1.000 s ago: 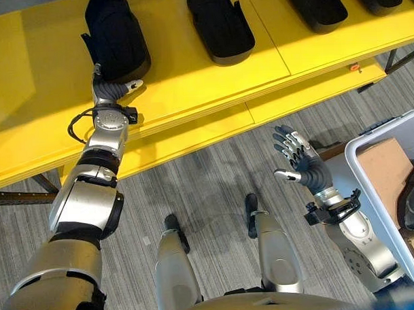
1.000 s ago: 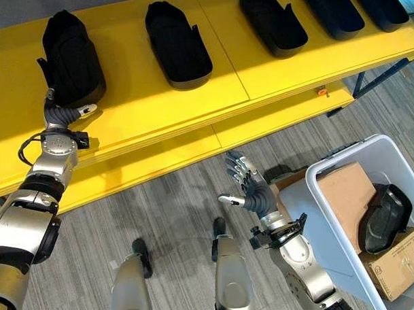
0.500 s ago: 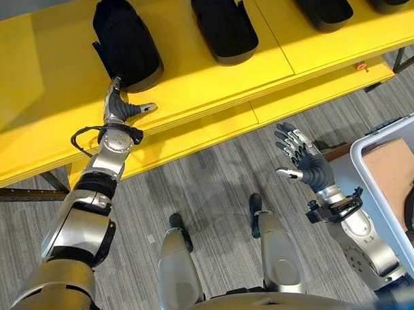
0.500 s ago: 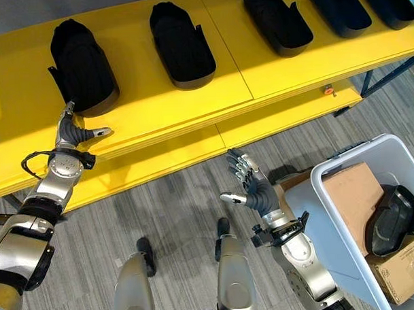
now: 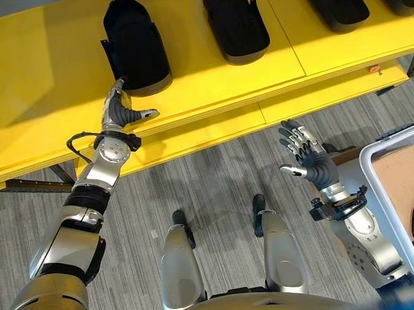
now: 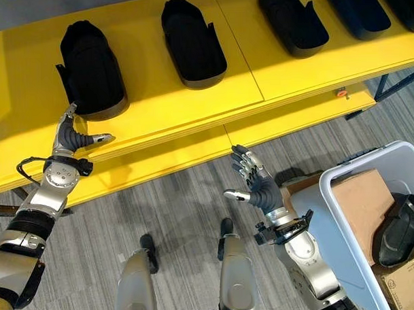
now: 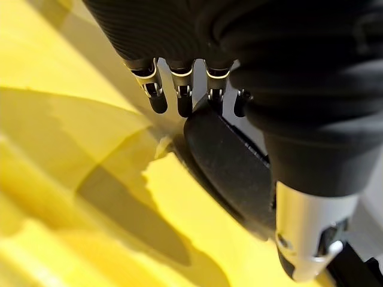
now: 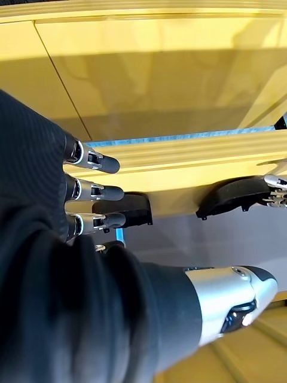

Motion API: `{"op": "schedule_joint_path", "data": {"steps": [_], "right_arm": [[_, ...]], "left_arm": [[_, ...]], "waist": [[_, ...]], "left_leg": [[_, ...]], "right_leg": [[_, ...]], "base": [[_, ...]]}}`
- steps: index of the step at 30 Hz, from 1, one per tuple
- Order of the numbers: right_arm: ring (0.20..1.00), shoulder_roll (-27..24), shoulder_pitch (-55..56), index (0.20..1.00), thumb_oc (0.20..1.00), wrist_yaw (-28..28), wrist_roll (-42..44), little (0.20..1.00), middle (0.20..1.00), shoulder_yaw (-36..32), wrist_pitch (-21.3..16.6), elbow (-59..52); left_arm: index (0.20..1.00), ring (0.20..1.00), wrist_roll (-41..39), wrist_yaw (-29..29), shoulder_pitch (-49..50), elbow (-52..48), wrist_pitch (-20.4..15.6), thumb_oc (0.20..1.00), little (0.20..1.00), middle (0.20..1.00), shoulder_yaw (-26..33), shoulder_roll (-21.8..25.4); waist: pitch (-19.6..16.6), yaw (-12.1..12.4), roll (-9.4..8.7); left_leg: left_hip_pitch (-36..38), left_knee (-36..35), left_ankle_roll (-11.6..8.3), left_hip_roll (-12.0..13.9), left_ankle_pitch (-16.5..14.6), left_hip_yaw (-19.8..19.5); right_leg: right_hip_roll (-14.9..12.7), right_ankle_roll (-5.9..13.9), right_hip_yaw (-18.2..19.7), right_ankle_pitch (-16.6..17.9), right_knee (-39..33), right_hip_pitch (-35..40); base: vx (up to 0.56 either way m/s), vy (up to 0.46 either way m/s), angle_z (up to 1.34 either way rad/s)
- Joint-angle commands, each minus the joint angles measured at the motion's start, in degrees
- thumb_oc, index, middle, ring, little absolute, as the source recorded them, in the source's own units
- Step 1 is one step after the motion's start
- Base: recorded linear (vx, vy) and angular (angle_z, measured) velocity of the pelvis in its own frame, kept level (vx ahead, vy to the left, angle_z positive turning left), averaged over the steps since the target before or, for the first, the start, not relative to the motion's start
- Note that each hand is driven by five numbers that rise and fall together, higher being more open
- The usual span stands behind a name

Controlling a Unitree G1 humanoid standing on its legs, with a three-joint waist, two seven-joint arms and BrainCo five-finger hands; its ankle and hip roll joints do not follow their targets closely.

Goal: Move parts from the plastic box to the shelf.

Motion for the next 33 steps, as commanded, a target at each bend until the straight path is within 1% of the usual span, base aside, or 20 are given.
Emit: {"op": "schedule_joint_path", "data": {"steps": [1,4,6,8,9,11,15,16,18,19,21,22,25,26,27,28,29,31,32,33], "right_arm": [[1.000,0.5,1.1,1.000,1.000,0.4,0.1,1.000,1.000,-3.3,-2.6,-4.4],[1.000,0.4,1.1,1.000,1.000,0.4,0.1,1.000,1.000,-3.5,-2.5,-4.2],[1.000,0.4,1.0,1.000,1.000,0.4,0.1,1.000,1.000,-3.4,-2.5,-4.1],[1.000,0.0,1.1,1.000,1.000,0.6,0.2,1.000,1.000,-3.5,-2.3,-4.2],[1.000,0.0,1.1,1.000,1.000,0.6,0.2,1.000,1.000,-3.5,-2.3,-4.2],[1.000,0.0,1.3,1.000,1.000,0.6,0.2,1.000,1.000,-3.8,-2.5,-4.1],[1.000,0.3,1.4,1.000,1.000,0.3,-0.4,1.000,1.000,-4.4,-2.5,-3.9],[1.000,0.3,1.4,1.000,1.000,0.3,-0.4,1.000,1.000,-4.3,-2.5,-3.9],[1.000,0.3,1.4,1.000,1.000,0.4,-0.7,1.000,1.000,-4.4,-2.4,-4.0],[1.000,0.3,1.4,1.000,1.000,0.4,-0.7,1.000,1.000,-4.4,-2.4,-4.0],[1.000,0.6,1.3,1.000,1.000,0.4,-0.9,1.000,1.000,-4.6,-2.3,-4.1],[1.000,0.6,1.3,1.000,1.000,0.4,-0.8,1.000,1.000,-4.6,-2.3,-4.1],[1.000,1.2,0.8,1.000,1.000,0.0,-0.9,1.000,1.000,-4.6,-2.1,-4.2],[1.000,1.1,0.8,1.000,1.000,0.0,-0.9,1.000,1.000,-4.5,-2.1,-4.2],[1.000,1.5,0.5,1.000,1.000,-0.1,-0.9,1.000,1.000,-4.3,-1.9,-4.0],[1.000,1.9,-0.2,1.000,1.000,-0.5,-1.1,1.000,1.000,-4.3,-1.7,-3.9],[1.000,1.9,-0.1,1.000,1.000,-0.5,-1.1,1.000,1.000,-4.2,-1.7,-3.9],[1.000,2.1,-0.5,1.000,1.000,-0.6,-1.0,1.000,1.000,-4.1,-1.6,-3.7],[1.000,2.2,-0.7,1.000,1.000,-0.8,-1.4,1.000,1.000,-4.1,-1.4,-3.7],[1.000,2.1,-1.1,1.000,1.000,-0.8,-2.0,1.000,1.000,-3.9,-1.3,-3.4]], "left_arm": [[1.000,1.000,-0.4,3.4,-0.1,-4.1,-3.6,1.000,1.000,1.000,3.5,6.0],[1.000,1.000,-0.9,4.5,-1.3,-5.4,-3.7,1.000,1.000,1.000,4.8,8.1],[1.000,1.000,-1.3,4.6,-1.9,-5.3,-3.8,1.000,1.000,1.000,4.7,8.6],[1.000,1.000,-3.0,5.6,-3.6,-7.3,-4.8,1.000,1.000,1.000,5.5,10.7],[1.000,1.000,-3.0,5.6,-3.6,-7.3,-4.8,1.000,1.000,1.000,5.5,10.7],[1.000,1.000,-4.5,6.2,-3.5,-11.4,-6.2,1.000,1.000,1.000,6.6,11.7],[1.000,1.000,-5.8,6.3,-1.3,-16.8,-8.0,1.000,1.000,1.000,8.7,11.6],[1.000,1.000,-5.8,6.3,-1.2,-16.9,-8.0,1.000,1.000,1.000,8.8,11.6],[1.000,1.000,-7.3,5.9,0.8,-20.0,-9.4,1.000,1.000,1.000,10.1,10.4],[1.000,1.000,-7.3,5.9,0.9,-20.0,-9.4,1.000,1.000,1.000,10.1,10.4],[1.000,1.000,-9.4,5.2,4.7,-24.1,-10.7,1.000,1.000,1.000,12.4,7.9],[1.000,1.000,-9.4,5.2,4.8,-24.2,-10.6,1.000,1.000,1.000,12.6,7.9],[1.000,1.000,-16.7,1.7,13.3,-31.4,-13.7,1.000,1.000,1.000,16.0,1.7],[1.000,1.000,-16.7,1.7,13.5,-31.6,-13.6,1.000,1.000,1.000,16.1,1.6],[1.000,1.000,-20.4,-0.1,16.4,-33.9,-14.3,1.000,1.000,1.000,16.4,-1.1],[1.000,1.000,-26.9,-3.8,21.5,-37.9,-14.7,1.000,1.000,1.000,16.6,-5.7],[1.000,1.000,-26.9,-3.8,21.7,-38.0,-14.6,1.000,1.000,1.000,16.7,-5.8],[1.000,1.000,-29.8,-6.2,25.7,-41.1,-14.6,1.000,1.000,1.000,16.4,-8.7],[1.000,1.000,-34.5,-8.6,27.6,-42.3,-14.4,1.000,1.000,1.000,15.3,-11.1],[1.000,1.000,-37.2,-11.9,32.1,-44.2,-13.4,1.000,1.000,1.000,14.3,-12.7]], "waist": [[-3.4,0.5,-0.28],[-3.7,0.5,-0.07],[-3.8,0.5,-0.04],[-4.0,0.5,0.09],[-4.0,0.5,0.08],[-4.1,0.6,0.28],[-4.1,0.9,0.42],[-4.1,0.8,0.43],[-4.1,1.0,0.46],[-4.1,1.0,0.47],[-4.0,1.2,0.47],[-4.0,1.2,0.48],[-3.7,1.9,0.60],[-3.7,1.8,0.63],[-3.7,2.0,0.74],[-3.7,2.4,1.00],[-3.7,2.4,1.01],[-3.8,2.6,1.25],[-3.9,2.6,1.39],[-4.2,2.9,1.80]], "left_leg": [[-1.9,0.1,0.58,-0.3,2.5,-2.8],[-1.8,0.0,0.55,-0.3,2.5,-2.8],[-1.8,0.0,0.55,-0.3,2.5,-2.7],[-2.0,0.1,0.50,-0.3,2.5,-2.8],[-2.0,0.1,0.50,-0.3,2.5,-2.8],[-2.2,0.2,0.49,-0.4,2.4,-2.8],[-2.2,0.2,0.51,-0.4,2.4,-2.9],[-2.2,0.2,0.51,-0.4,2.4,-2.9],[-2.1,0.1,0.59,-0.4,2.4,-3.0],[-2.1,0.1,0.59,-0.4,2.4,-3.0],[-2.1,0.1,0.68,-0.5,2.4,-3.1],[-2.0,0.1,0.68,-0.5,2.4,-3.1],[-1.3,-0.6,0.79,-0.6,2.7,-3.1],[-1.3,-0.6,0.79,-0.6,2.7,-3.1],[-0.8,-1.0,0.83,-0.6,2.9,-3.0],[-0.1,-1.6,0.95,-0.7,3.1,-2.9],[0.0,-1.7,0.95,-0.7,3.1,-2.9],[0.5,-2.1,1.00,-0.7,3.4,-2.9],[1.0,-2.6,1.05,-0.7,3.7,-3.0],[2.1,-3.5,1.11,-0.6,4.2,-3.2]], "right_leg": [[-2.9,2.71,0.7,-0.3,0.7,3.3],[-2.9,2.76,0.8,-0.4,0.7,3.4],[-2.9,2.78,0.8,-0.3,0.7,3.4],[-3.0,2.82,0.7,-0.4,0.7,3.3],[-3.0,2.82,0.6,-0.4,0.7,3.3],[-3.0,2.81,0.7,-0.4,0.7,3.2],[-3.1,2.75,0.7,-0.5,0.7,3.2],[-3.1,2.75,0.7,-0.5,0.7,3.2],[-3.0,2.67,0.8,-0.4,0.8,3.1],[-3.0,2.67,0.8,-0.4,0.8,3.1],[-3.0,2.54,0.8,-0.5,0.9,3.3],[-3.0,2.54,0.8,-0.5,0.9,3.3],[-3.0,2.26,0.9,-0.5,0.7,3.7],[-3.0,2.26,0.9,-0.5,0.7,3.7],[-3.0,2.21,1.0,-0.4,0.6,3.9],[-2.9,2.01,1.2,-0.4,0.5,4.4],[-2.9,2.01,1.2,-0.4,0.5,4.4],[-2.8,1.88,1.3,-0.4,0.3,4.9],[-2.7,1.80,1.2,-0.4,0.2,5.3],[-2.5,1.69,1.2,-0.5,-0.1,6.1]], "base": [[0.00,0.000,0.00],[0.00,0.000,0.00],[0.00,0.000,0.00],[0.00,0.000,0.00],[0.00,0.000,0.00],[0.00,0.000,0.00],[0.00,0.000,0.01],[0.00,0.000,0.00],[0.00,0.000,0.00],[0.00,0.000,0.00],[0.00,-0.007,-0.05],[0.00,0.000,0.00],[0.00,0.000,0.00],[0.00,0.000,0.00],[0.00,0.000,0.00],[0.00,0.000,0.00],[0.00,-0.024,-0.05],[0.01,-0.025,-0.01],[0.03,-0.053,0.06],[0.04,-0.063,0.05]]}}
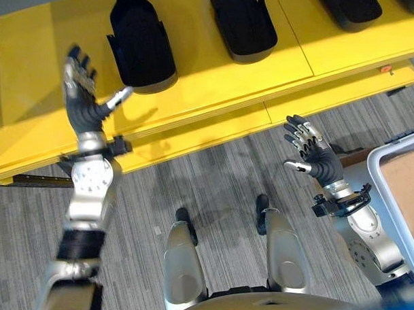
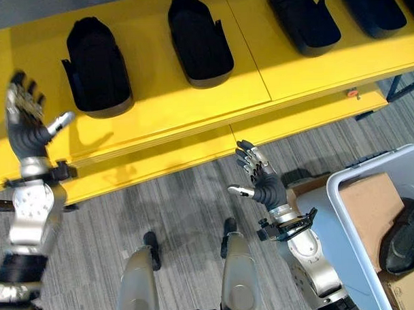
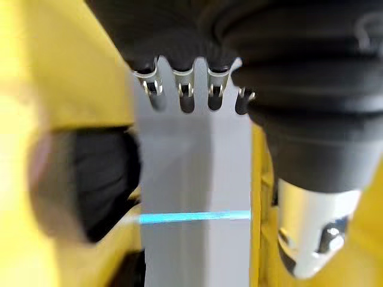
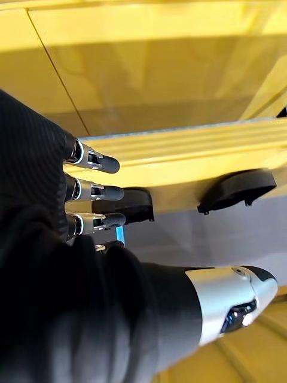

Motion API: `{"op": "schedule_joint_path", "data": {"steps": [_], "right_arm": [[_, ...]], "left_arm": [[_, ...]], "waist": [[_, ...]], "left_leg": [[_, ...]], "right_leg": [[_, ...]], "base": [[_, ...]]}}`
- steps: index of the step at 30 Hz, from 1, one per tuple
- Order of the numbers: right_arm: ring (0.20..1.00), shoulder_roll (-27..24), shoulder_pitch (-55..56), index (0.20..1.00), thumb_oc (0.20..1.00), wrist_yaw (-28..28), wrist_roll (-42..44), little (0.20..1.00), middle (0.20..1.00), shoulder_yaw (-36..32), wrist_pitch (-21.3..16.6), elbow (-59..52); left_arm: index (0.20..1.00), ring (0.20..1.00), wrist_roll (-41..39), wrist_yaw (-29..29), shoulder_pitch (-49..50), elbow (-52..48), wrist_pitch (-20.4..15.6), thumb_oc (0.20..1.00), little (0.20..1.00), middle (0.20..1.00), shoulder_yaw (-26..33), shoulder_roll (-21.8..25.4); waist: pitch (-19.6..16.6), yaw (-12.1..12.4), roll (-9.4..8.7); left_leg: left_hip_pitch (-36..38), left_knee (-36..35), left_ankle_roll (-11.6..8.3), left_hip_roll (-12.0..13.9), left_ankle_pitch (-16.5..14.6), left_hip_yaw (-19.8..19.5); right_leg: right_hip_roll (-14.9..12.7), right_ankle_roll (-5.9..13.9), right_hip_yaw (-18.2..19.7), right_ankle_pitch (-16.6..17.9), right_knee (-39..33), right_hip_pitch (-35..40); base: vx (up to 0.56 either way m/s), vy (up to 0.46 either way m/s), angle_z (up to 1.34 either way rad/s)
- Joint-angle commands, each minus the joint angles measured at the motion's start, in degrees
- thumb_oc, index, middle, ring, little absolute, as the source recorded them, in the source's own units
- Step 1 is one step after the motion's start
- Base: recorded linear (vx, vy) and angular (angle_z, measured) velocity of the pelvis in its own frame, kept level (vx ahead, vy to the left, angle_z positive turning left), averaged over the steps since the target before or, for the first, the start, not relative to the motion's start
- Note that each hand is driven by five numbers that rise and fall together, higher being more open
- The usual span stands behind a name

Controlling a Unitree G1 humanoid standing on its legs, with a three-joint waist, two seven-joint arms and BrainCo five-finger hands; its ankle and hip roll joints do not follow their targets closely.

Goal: Move parts from the plastic box to the shelf.

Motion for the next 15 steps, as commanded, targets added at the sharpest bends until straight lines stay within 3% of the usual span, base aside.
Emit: {"op": "schedule_joint_path", "data": {"steps": [1,3,8,10,12,15], "right_arm": [[1.000,0.9,-0.5,1.000,1.000,-0.2,-2.3,1.000,1.000,-1.6,-1.9,-3.4],[1.000,0.3,0.0,1.000,1.000,0.2,-3.2,1.000,1.000,-2.4,-2.0,-2.9],[1.000,0.1,0.6,1.000,1.000,0.4,-3.3,1.000,1.000,-2.8,-1.9,-0.9],[1.000,-0.2,1.8,1.000,1.000,0.9,-3.3,1.000,1.000,-3.0,-1.7,0.2],[1.000,-0.3,2.1,1.000,1.000,0.8,-3.5,1.000,1.000,-3.2,-1.7,0.3],[1.000,-1.0,3.1,1.000,1.000,1.1,-3.5,1.000,1.000,-3.5,-1.6,0.8]], "left_arm": [[1.000,1.000,-10.0,-8.6,5.5,-4.7,-2.7,1.000,1.000,1.000,-2.7,-0.1],[1.000,1.000,-12.5,-13.0,11.0,-4.7,-0.8,1.000,1.000,1.000,-4.6,-0.4],[1.000,1.000,-13.4,-17.2,15.2,-2.7,1.5,1.000,1.000,1.000,-8.4,0.0],[1.000,1.000,-15.2,-19.3,18.3,-2.4,3.3,1.000,1.000,1.000,-10.7,-0.6],[1.000,1.000,-15.7,-19.7,18.8,-2.4,3.5,1.000,1.000,1.000,-11.1,-1.0],[1.000,1.000,-17.3,-20.8,21.2,-2.5,4.4,1.000,1.000,1.000,-11.9,-3.1]], "waist": [[-4.8,0.5,0.74],[-5.6,0.6,1.63],[-7.3,0.7,2.97],[-8.9,0.6,3.95],[-9.3,0.6,4.15],[-11.5,0.7,4.63]], "left_leg": [[-0.3,-3.6,1.32,-0.1,5.2,-3.6],[1.8,-6.7,1.16,0.4,7.0,-3.8],[5.8,-12.3,0.89,1.5,9.8,-4.2],[10.4,-18.6,0.42,3.2,13.4,-4.1],[11.5,-20.1,0.34,3.8,14.5,-4.0],[14.8,-25.9,0.50,6.3,18.6,-4.1]], "right_leg": [[-1.6,1.70,0.5,1.5,-2.7,5.5],[-1.1,1.46,-0.1,1.2,-3.5,7.0],[0.2,1.09,-0.9,-0.2,-4.0,9.1],[2.1,0.14,-1.6,-2.4,-3.3,10.6],[2.8,-0.39,-1.7,-3.2,-3.0,10.8],[5.9,-2.26,-1.1,-5.7,-1.2,10.1]], "base": [[0.04,-0.096,0.02],[0.03,-0.095,0.01],[0.04,-0.091,0.05],[0.06,-0.161,-0.02],[0.04,-0.176,-0.06],[0.02,-0.253,-0.16]]}}
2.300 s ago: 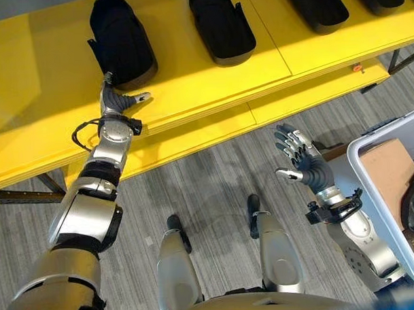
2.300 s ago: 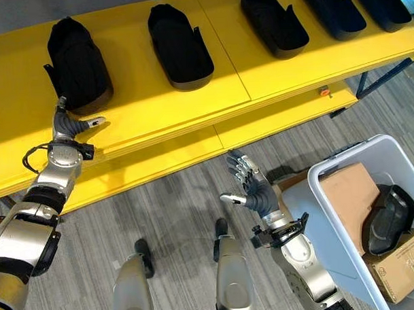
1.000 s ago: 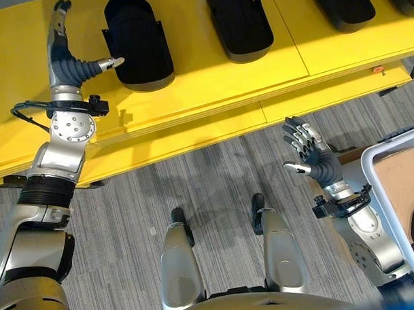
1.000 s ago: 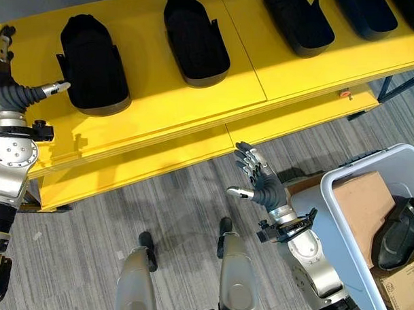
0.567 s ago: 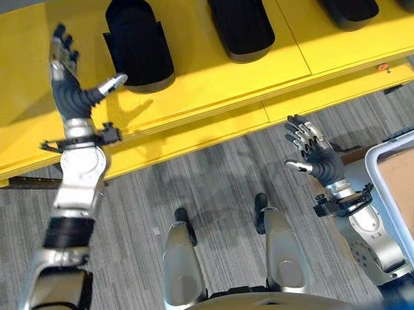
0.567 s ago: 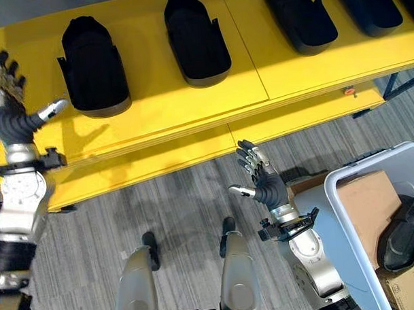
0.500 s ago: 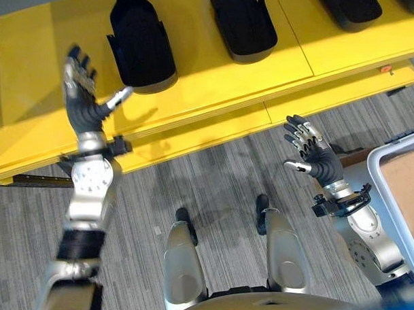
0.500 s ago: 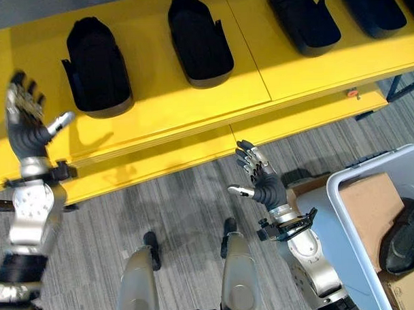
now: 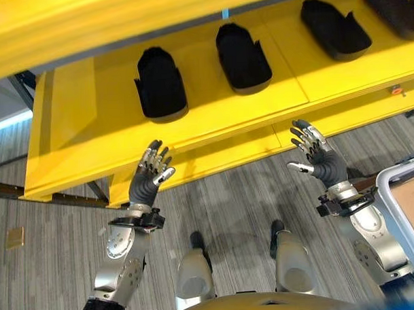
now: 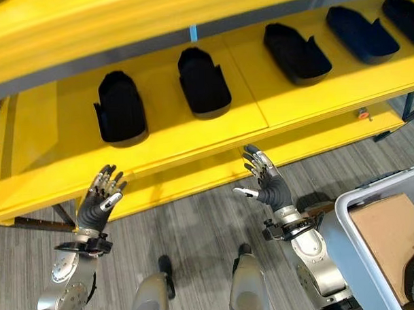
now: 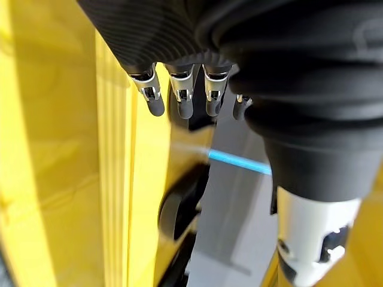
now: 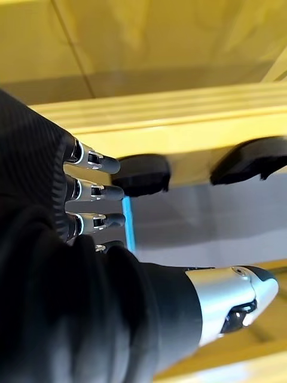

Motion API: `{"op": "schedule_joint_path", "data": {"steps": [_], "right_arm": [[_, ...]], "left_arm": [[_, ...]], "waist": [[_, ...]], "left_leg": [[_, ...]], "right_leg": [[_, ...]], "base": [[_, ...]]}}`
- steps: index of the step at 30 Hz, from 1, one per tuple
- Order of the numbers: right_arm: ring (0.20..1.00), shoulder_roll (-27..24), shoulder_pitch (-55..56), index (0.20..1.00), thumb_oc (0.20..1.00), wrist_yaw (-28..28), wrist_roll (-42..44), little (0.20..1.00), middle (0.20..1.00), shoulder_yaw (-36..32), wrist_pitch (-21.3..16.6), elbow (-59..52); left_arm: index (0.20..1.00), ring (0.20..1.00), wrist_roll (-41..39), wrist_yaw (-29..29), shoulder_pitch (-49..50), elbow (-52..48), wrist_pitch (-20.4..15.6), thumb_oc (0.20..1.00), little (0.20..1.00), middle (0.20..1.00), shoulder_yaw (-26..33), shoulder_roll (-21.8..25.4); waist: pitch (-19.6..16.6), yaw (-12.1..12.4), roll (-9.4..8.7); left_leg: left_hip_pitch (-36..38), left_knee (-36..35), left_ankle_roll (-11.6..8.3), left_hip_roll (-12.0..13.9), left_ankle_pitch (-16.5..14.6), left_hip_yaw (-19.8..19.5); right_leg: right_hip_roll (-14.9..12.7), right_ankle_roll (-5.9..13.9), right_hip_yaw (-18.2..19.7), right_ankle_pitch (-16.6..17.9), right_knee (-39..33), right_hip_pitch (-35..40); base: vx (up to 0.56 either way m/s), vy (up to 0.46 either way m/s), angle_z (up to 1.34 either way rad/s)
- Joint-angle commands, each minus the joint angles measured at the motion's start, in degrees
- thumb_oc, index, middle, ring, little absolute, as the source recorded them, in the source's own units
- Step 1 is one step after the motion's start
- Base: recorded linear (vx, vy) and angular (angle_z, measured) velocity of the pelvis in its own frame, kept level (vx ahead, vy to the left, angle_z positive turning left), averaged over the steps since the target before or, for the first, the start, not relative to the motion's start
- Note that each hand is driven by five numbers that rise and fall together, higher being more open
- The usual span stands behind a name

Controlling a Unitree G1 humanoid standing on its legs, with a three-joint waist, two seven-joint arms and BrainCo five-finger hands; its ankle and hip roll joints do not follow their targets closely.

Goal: Move parts from the plastic box to the shelf.

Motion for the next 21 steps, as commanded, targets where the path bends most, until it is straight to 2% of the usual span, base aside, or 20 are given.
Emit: {"op": "schedule_joint_path", "data": {"steps": [1,3,4,5,7,8,10,11,14,15,16,17,18,20,21], "right_arm": [[1.000,-0.6,1.8,1.000,1.000,1.0,-1.3,1.000,1.000,-2.3,-2.6,-2.7],[1.000,-0.6,1.8,1.000,1.000,1.0,-1.3,1.000,1.000,-2.3,-2.6,-2.7],[1.000,-1.1,2.7,1.000,1.000,1.2,-1.2,1.000,1.000,-2.8,-2.5,-2.4],[1.000,-1.2,3.3,1.000,1.000,1.4,-1.1,1.000,1.000,-3.1,-2.5,-2.4],[1.000,-1.3,3.8,1.000,1.000,1.8,-1.0,1.000,1.000,-3.4,-2.4,-2.3],[1.000,-1.4,4.6,1.000,1.000,1.9,-1.1,1.000,1.000,-3.7,-2.3,-1.8],[1.000,-1.1,5.0,1.000,1.000,1.7,-0.9,1.000,1.000,-3.6,-2.1,-0.8],[1.000,-1.0,5.0,1.000,1.000,1.6,-0.8,1.000,1.000,-3.7,-1.9,-0.7],[1.000,-0.7,5.3,1.000,1.000,2.0,-0.4,1.000,1.000,-4.0,-1.7,-0.3],[1.000,-0.2,5.3,1.000,1.000,1.9,-0.2,1.000,1.000,-4.1,-1.6,0.0],[1.000,-0.2,5.2,1.000,1.000,1.9,-0.2,1.000,1.000,-4.1,-1.6,0.0],[1.000,0.3,5.2,1.000,1.000,1.9,-0.6,1.000,1.000,-3.7,-1.5,0.4],[1.000,0.9,5.1,1.000,1.000,2.1,-0.6,1.000,1.000,-3.2,-1.4,0.9],[1.000,1.5,4.5,1.000,1.000,2.2,-0.9,1.000,1.000,-2.4,-1.2,1.3],[1.000,1.5,4.5,1.000,1.000,2.2,-0.9,1.000,1.000,-2.4,-1.2,1.3]], "left_arm": [[1.000,1.000,-2.4,-2.8,0.4,-1.5,-1.2,1.000,1.000,1.000,-0.1,0.3],[1.000,1.000,-2.4,-2.9,0.4,-1.5,-1.2,1.000,1.000,1.000,-0.1,0.3],[1.000,1.000,-2.9,-3.3,1.5,-1.8,-1.0,1.000,1.000,1.000,0.1,0.0],[1.000,1.000,-3.2,-3.6,2.2,-2.0,-0.9,1.000,1.000,1.000,0.4,-0.3],[1.000,1.000,-2.9,-3.9,2.6,-1.8,-0.8,1.000,1.000,1.000,0.7,-0.4],[1.000,1.000,-2.8,-4.2,2.9,-1.5,-0.7,1.000,1.000,1.000,1.0,-0.2],[1.000,1.000,-2.5,-4.2,2.9,-0.8,-0.6,1.000,1.000,1.000,0.9,-0.2],[1.000,1.000,-2.4,-4.3,2.7,-0.6,-0.5,1.000,1.000,1.000,1.0,-0.2],[1.000,1.000,-2.2,-4.3,3.6,0.0,-0.5,1.000,1.000,1.000,1.5,-0.7],[1.000,1.000,-2.1,-4.3,3.5,0.3,-0.6,1.000,1.000,1.000,1.3,-0.9],[1.000,1.000,-2.1,-4.3,3.4,0.3,-0.6,1.000,1.000,1.000,1.3,-0.9],[1.000,1.000,-1.7,-4.4,3.9,-0.1,-0.5,1.000,1.000,1.000,1.3,-1.3],[1.000,1.000,-1.2,-4.4,4.4,-0.4,-0.5,1.000,1.000,1.000,1.6,-1.6],[1.000,1.000,-0.3,-4.4,4.8,-1.1,-0.5,1.000,1.000,1.000,2.0,-1.7],[1.000,1.000,-0.3,-4.4,4.8,-1.1,-0.5,1.000,1.000,1.000,2.0,-1.7]], "waist": [[-4.6,0.8,-1.23],[-4.8,0.9,-1.02],[-5.7,0.8,-1.32],[-6.2,0.8,-1.26],[-6.7,0.9,-1.45],[-6.4,1.3,-1.84],[-6.2,1.7,-2.48],[-6.3,1.7,-2.94],[-7.2,2.0,-4.07],[-7.5,2.3,-4.28],[-7.6,2.3,-4.26],[-7.8,2.9,-4.16],[-8.0,3.4,-3.99],[-8.4,4.3,-3.70],[-8.4,4.2,-3.70]], "left_leg": [[-2.1,-8.2,2.09,4.1,14.1,-6.4],[-2.3,-8.3,2.04,4.3,14.2,-6.4],[-2.0,-9.1,1.86,5.0,17.2,-6.7],[-2.2,-8.9,1.82,5.6,18.0,-6.5],[-2.5,-7.7,2.00,5.6,18.1,-6.7],[-3.8,-4.8,2.64,5.0,19.6,-7.4],[-4.5,-4.5,3.27,2.6,20.5,-8.6],[-5.5,-4.3,3.82,0.7,19.3,-8.4],[-6.5,-4.0,5.74,-7.6,11.8,-8.6],[-6.6,-3.8,6.47,-11.2,9.3,-8.7],[-6.8,-3.7,6.50,-11.2,9.4,-8.7],[-7.0,-3.0,7.78,-16.8,6.4,-11.5],[-6.8,-3.1,8.59,-19.9,5.4,-13.9],[-6.7,-3.5,9.36,-24.2,5.1,-19.2],[-6.7,-3.5,9.36,-24.2,5.1,-19.2]], "right_leg": [[2.9,-0.32,1.3,-4.1,2.2,0.5],[3.1,-0.39,1.3,-3.8,2.0,0.3],[4.3,-1.09,1.8,-4.2,1.7,0.3],[5.2,-1.57,2.1,-3.9,0.6,0.5],[5.8,-1.87,2.5,-3.6,-1.1,1.2],[6.6,-2.90,2.7,-2.5,-4.3,3.1],[6.7,-3.32,2.3,-1.0,-8.8,6.0],[6.8,-3.51,1.8,-0.1,-11.4,7.1],[7.3,-2.78,1.5,3.5,-18.5,9.9],[7.3,-2.44,1.4,4.6,-20.6,11.0],[7.4,-2.42,1.4,4.8,-20.8,11.0],[8.0,-1.94,2.1,6.0,-22.2,11.3],[8.7,-1.70,2.9,6.6,-22.9,11.5],[10.3,-1.52,4.7,7.0,-23.6,11.8],[10.3,-1.52,4.7,7.0,-23.6,11.9]], "base": [[0.00,-0.303,-0.19],[0.00,-0.166,-0.19],[0.02,-0.258,-0.22],[0.05,-0.344,-0.23],[0.03,-0.215,-0.25],[0.03,-0.226,-0.26],[0.04,-0.248,-0.19],[0.04,-0.210,-0.07],[0.06,-0.145,0.23],[0.05,-0.053,-0.06],[0.08,-0.056,-0.06],[0.08,-0.035,-0.06],[0.11,-0.054,-0.18],[0.06,-0.029,-0.35],[0.07,0.009,-0.67]]}}
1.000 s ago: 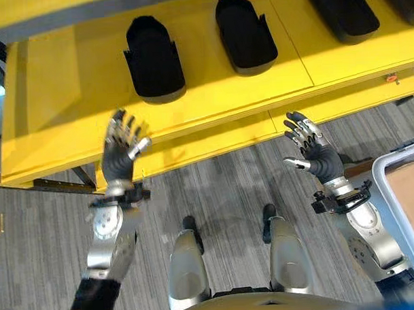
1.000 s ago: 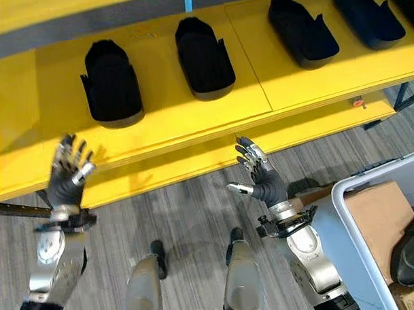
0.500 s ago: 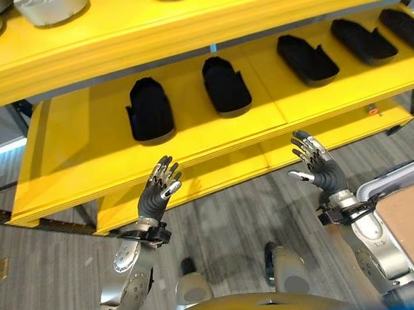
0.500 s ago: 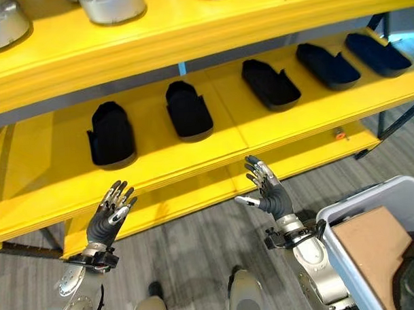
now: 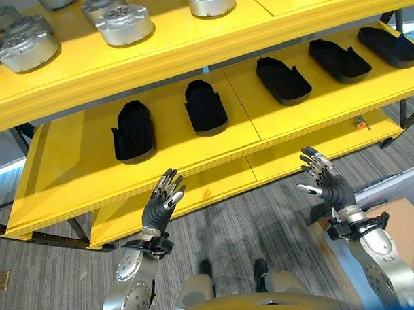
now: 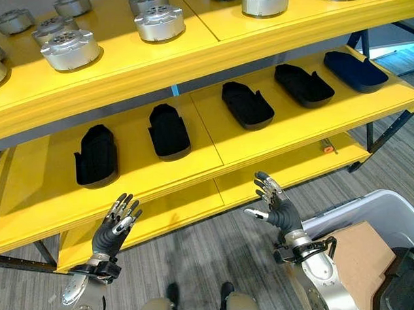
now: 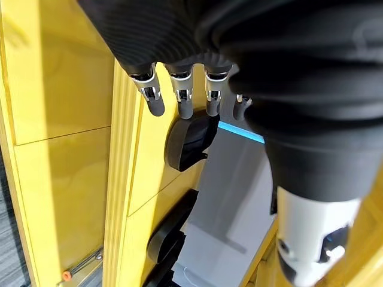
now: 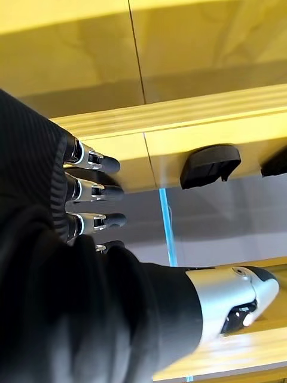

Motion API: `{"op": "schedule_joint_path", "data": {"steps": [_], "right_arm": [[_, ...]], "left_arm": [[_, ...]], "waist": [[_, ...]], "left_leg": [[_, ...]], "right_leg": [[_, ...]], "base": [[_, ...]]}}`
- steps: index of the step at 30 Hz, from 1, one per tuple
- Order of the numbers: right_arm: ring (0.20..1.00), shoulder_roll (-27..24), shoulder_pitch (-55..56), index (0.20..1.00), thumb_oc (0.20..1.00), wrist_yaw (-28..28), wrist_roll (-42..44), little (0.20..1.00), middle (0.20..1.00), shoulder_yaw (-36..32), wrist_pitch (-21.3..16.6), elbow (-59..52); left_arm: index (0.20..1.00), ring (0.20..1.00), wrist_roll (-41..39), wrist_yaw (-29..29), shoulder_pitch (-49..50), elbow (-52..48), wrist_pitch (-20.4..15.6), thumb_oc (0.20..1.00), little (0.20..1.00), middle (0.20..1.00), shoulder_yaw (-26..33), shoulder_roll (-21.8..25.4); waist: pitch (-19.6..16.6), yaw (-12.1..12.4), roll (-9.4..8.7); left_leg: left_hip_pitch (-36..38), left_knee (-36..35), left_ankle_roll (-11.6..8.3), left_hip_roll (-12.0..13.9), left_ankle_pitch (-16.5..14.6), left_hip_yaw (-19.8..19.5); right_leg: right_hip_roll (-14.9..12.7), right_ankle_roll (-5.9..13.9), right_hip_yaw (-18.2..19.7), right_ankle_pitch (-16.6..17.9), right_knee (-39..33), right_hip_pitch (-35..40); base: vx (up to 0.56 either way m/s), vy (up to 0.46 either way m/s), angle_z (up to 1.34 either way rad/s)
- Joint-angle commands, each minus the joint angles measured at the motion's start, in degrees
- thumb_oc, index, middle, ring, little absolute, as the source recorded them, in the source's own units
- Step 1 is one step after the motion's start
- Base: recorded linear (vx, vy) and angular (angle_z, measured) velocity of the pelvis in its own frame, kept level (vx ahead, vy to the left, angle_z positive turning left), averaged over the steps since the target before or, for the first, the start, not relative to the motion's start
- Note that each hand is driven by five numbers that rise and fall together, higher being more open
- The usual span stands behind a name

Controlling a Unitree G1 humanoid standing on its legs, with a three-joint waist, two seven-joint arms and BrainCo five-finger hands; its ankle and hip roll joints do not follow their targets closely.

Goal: Move parts from the plastic box to the shelf.

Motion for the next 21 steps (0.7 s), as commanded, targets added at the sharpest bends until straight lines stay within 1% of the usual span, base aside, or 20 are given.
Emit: {"op": "schedule_joint_path", "data": {"steps": [1,2,3,6,7,8,9,13,14,15,16,17,19,20,21], "right_arm": [[1.000,1.8,-3.6,1.000,1.000,0.7,-0.4,1.000,1.000,0.2,-2.1,-0.3],[1.000,2.1,-3.5,1.000,1.000,0.9,-0.6,1.000,1.000,0.2,-2.1,-0.4],[1.000,2.6,-3.2,1.000,1.000,1.1,-0.9,1.000,1.000,-0.1,-2.1,-0.3],[1.000,3.5,-2.5,1.000,1.000,0.6,0.4,1.000,1.000,-0.4,-1.7,0.4],[1.000,3.5,-1.7,1.000,1.000,1.2,0.9,1.000,1.000,-0.6,-1.2,-0.1],[1.000,3.5,-1.6,1.000,1.000,1.2,0.9,1.000,1.000,-0.6,-1.2,-0.1],[1.000,3.8,-2.0,1.000,1.000,1.6,1.1,1.000,1.000,0.3,-0.8,-0.1],[1.000,3.8,-2.0,1.000,1.000,1.6,1.1,1.000,1.000,0.3,-0.8,-0.1],[1.000,4.1,-2.7,1.000,1.000,2.3,2.1,1.000,1.000,1.5,0.2,0.0],[1.000,4.1,-2.7,1.000,1.000,2.3,2.1,1.000,1.000,1.5,0.3,0.0],[1.000,4.0,-3.0,1.000,1.000,2.1,2.0,1.000,1.000,1.7,0.3,-0.2],[1.000,4.3,-3.1,1.000,1.000,2.3,2.5,1.000,1.000,2.3,0.6,-0.5],[1.000,4.3,-3.1,1.000,1.000,2.3,2.5,1.000,1.000,2.2,0.6,-0.6],[1.000,4.4,-3.9,1.000,1.000,2.3,2.3,1.000,1.000,2.8,0.7,-0.7],[1.000,4.7,-5.4,1.000,1.000,1.9,1.9,1.000,1.000,3.5,0.8,-0.4]], "left_arm": [[1.000,1.000,1.9,-1.7,0.3,-4.4,-2.7,1.000,1.000,1.000,4.0,1.1],[1.000,1.000,2.0,-2.0,0.6,-4.6,-2.6,1.000,1.000,1.000,3.9,1.0],[1.000,1.000,1.9,-2.2,0.2,-4.5,-3.0,1.000,1.000,1.000,3.7,0.8],[1.000,1.000,1.7,-1.9,-0.2,-4.5,-2.7,1.000,1.000,1.000,3.9,0.9],[1.000,1.000,2.1,-1.8,0.7,-4.7,-2.7,1.000,1.000,1.000,4.3,1.0],[1.000,1.000,2.1,-1.8,0.7,-4.7,-2.7,1.000,1.000,1.000,4.3,1.0],[1.000,1.000,2.2,-1.5,0.9,-4.2,-2.6,1.000,1.000,1.000,4.3,0.8],[1.000,1.000,2.2,-1.5,0.9,-4.2,-2.6,1.000,1.000,1.000,4.3,0.8],[1.000,1.000,2.5,-1.0,0.6,-4.3,-2.4,1.000,1.000,1.000,4.1,1.0],[1.000,1.000,2.5,-1.0,0.5,-4.3,-2.4,1.000,1.000,1.000,4.1,1.0],[1.000,1.000,2.8,-0.7,0.1,-4.1,-2.3,1.000,1.000,1.000,3.7,1.2],[1.000,1.000,3.3,-0.5,-0.1,-4.2,-2.3,1.000,1.000,1.000,3.5,1.3],[1.000,1.000,3.3,-0.5,-0.1,-4.2,-2.3,1.000,1.000,1.000,3.5,1.3],[1.000,1.000,3.7,-0.2,-0.6,-3.9,-2.5,1.000,1.000,1.000,3.5,1.5],[1.000,1.000,3.8,0.8,-1.2,-4.2,-2.8,1.000,1.000,1.000,3.8,1.8]], "waist": [[-0.9,1.0,-0.57],[-1.5,0.8,-0.55],[-2.1,0.3,-0.57],[-2.9,0.0,-0.90],[-3.7,-0.3,-1.00],[-3.7,-0.3,-1.00],[-4.2,-0.5,-1.03],[-4.1,-0.3,-1.03],[-4.5,-1.2,-0.86],[-4.6,-0.8,-0.84],[-4.6,-1.2,-0.68],[-4.4,-2.0,-0.41],[-4.5,-1.7,-0.40],[-3.8,-1.9,-0.24],[-2.8,-1.1,0.03]], "left_leg": [[-1.4,-1.3,2.22,-4.5,2.1,-2.9],[-0.1,-2.0,2.89,-4.1,2.0,-2.9],[0.7,-3.0,3.04,-3.7,2.3,-1.9],[1.9,-4.3,3.12,-3.3,2.4,-1.2],[3.3,-5.5,3.77,-2.9,2.1,-0.4],[3.4,-5.6,3.78,-2.9,2.1,-0.3],[4.5,-6.2,4.28,-2.7,1.6,0.7],[4.7,-6.3,4.29,-2.7,1.6,0.8],[6.4,-6.5,5.19,-2.0,0.1,3.8],[6.3,-6.6,5.18,-1.9,0.2,4.2],[6.6,-6.5,5.39,-1.8,-0.3,5.0],[6.7,-6.2,5.79,-1.5,-1.0,7.1],[6.6,-6.1,5.79,-1.5,-1.0,7.3],[5.9,-5.1,6.05,-1.0,-1.9,9.7],[5.4,-4.5,6.05,-0.2,-2.5,12.2]], "right_leg": [[3.6,6.58,2.9,2.0,-6.1,3.4],[4.1,6.46,3.6,2.0,-6.3,3.5],[4.1,6.56,3.7,2.1,-6.7,4.0],[3.9,6.41,3.6,2.1,-7.7,4.8],[3.9,6.59,4.4,2.2,-8.0,5.6],[3.9,6.59,4.5,2.2,-8.0,5.7],[4.0,6.82,5.7,2.3,-7.9,5.9],[4.0,6.82,5.9,2.3,-7.9,6.0],[4.2,7.20,8.8,2.6,-6.8,6.2],[4.3,7.21,9.1,2.8,-6.8,6.0],[4.4,7.35,10.1,2.9,-6.4,5.7],[4.9,7.68,12.7,3.2,-5.4,4.8],[5.0,7.69,12.9,3.2,-5.3,4.7],[5.4,8.46,14.3,3.4,-3.2,2.5],[4.6,9.11,11.6,3.2,-0.8,0.2]], "base": [[0.09,0.037,-0.64],[0.12,0.077,-0.90],[0.09,0.082,-0.96],[0.07,0.064,-0.54],[0.11,0.092,-0.06],[0.12,0.129,-0.34],[0.05,0.060,-0.40],[0.03,0.047,-0.35],[0.06,0.128,-0.03],[0.07,0.173,-0.07],[0.00,0.118,-0.95],[0.01,0.118,-1.24],[-0.01,0.060,-1.09],[-0.08,0.066,-0.79],[-0.11,0.070,-1.03]]}}
